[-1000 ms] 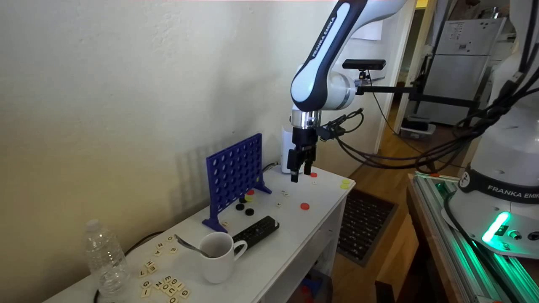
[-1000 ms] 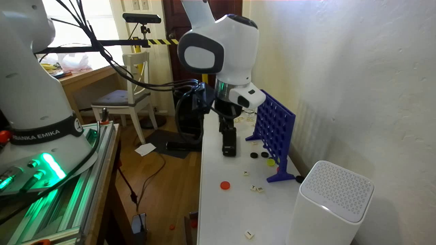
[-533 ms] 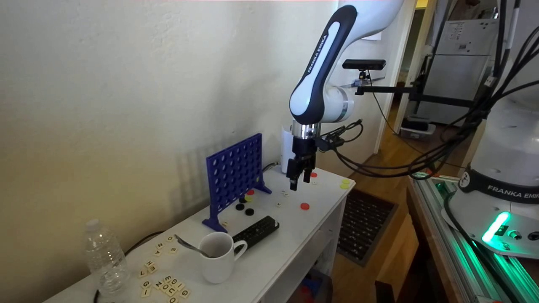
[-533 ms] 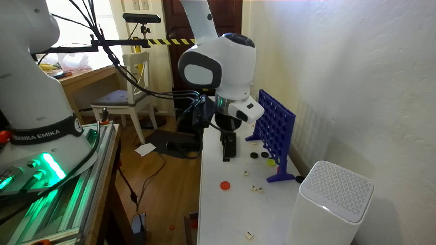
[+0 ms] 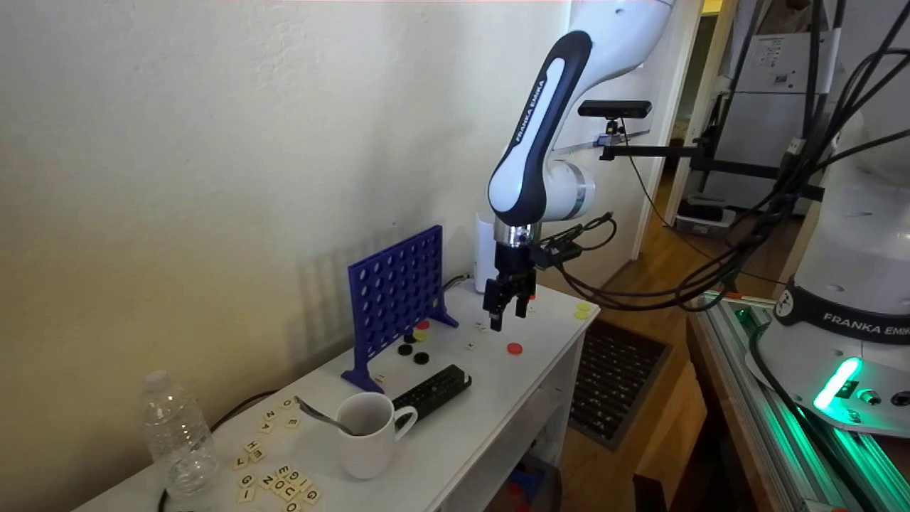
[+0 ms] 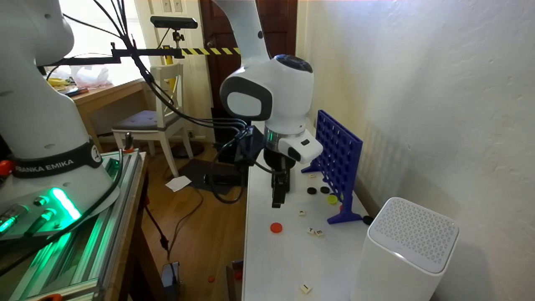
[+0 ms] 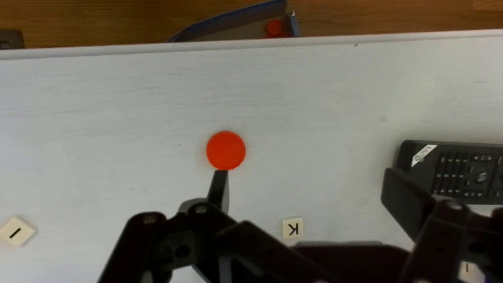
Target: Put one orange chip inside the blue gameboard.
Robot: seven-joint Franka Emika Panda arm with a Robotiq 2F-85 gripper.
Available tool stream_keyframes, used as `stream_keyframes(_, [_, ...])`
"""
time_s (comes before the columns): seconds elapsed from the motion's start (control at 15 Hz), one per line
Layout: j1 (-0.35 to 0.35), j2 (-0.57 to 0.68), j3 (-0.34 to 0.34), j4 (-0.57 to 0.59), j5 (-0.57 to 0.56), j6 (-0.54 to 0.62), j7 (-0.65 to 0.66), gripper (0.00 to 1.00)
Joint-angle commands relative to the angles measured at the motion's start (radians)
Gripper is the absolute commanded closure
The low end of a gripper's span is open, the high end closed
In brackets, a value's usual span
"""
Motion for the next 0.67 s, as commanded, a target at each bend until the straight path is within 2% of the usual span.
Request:
stream_keyframes(0.0, [0.007, 0.077, -0.012, 0.032, -0.069, 0.060, 0.093, 0.00])
stream_keyframes(0.6, [0.061, 0.168, -0.067, 0.042, -0.164, 0.166, 0.291, 0.00])
